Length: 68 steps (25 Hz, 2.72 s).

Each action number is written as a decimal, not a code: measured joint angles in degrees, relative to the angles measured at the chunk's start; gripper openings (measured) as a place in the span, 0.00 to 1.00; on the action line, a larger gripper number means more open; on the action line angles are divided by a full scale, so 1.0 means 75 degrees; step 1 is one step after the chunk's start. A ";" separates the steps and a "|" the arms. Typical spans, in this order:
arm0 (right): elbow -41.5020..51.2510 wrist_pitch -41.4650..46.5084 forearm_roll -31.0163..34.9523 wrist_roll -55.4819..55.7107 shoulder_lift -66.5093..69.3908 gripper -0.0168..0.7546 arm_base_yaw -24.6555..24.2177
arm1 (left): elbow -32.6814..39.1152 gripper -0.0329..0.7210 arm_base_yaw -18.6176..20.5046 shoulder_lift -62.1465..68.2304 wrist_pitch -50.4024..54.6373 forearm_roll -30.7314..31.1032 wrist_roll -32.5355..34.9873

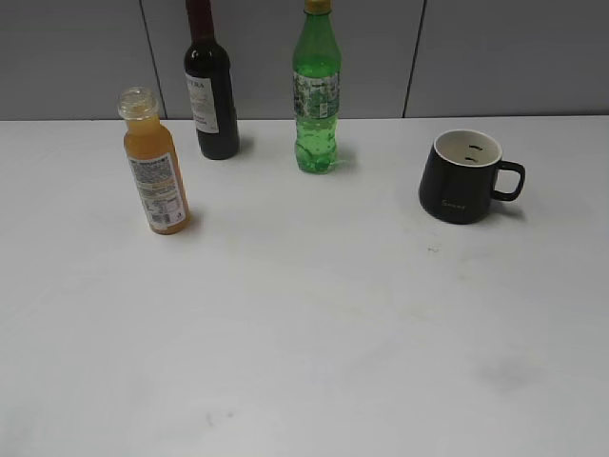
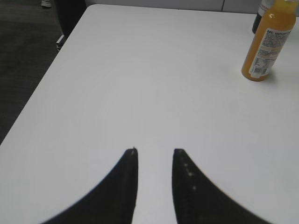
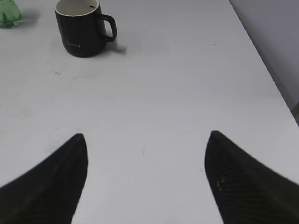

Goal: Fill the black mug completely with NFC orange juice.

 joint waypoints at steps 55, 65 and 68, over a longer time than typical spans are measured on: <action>0.0801 -1.6368 -0.0208 0.0028 1.3736 0.86 -0.0002 | 0.0000 0.31 0.0000 0.0000 0.0000 0.0000 0.0000; -0.0470 -1.6408 -0.0120 -0.0243 1.5477 0.86 -0.0027 | 0.0000 0.31 0.0000 0.0000 0.0000 0.0000 0.0000; -0.0818 -1.6433 -0.0087 -0.0260 1.5788 0.85 -0.0027 | 0.0000 0.31 0.0000 0.0000 0.0000 0.0000 0.0000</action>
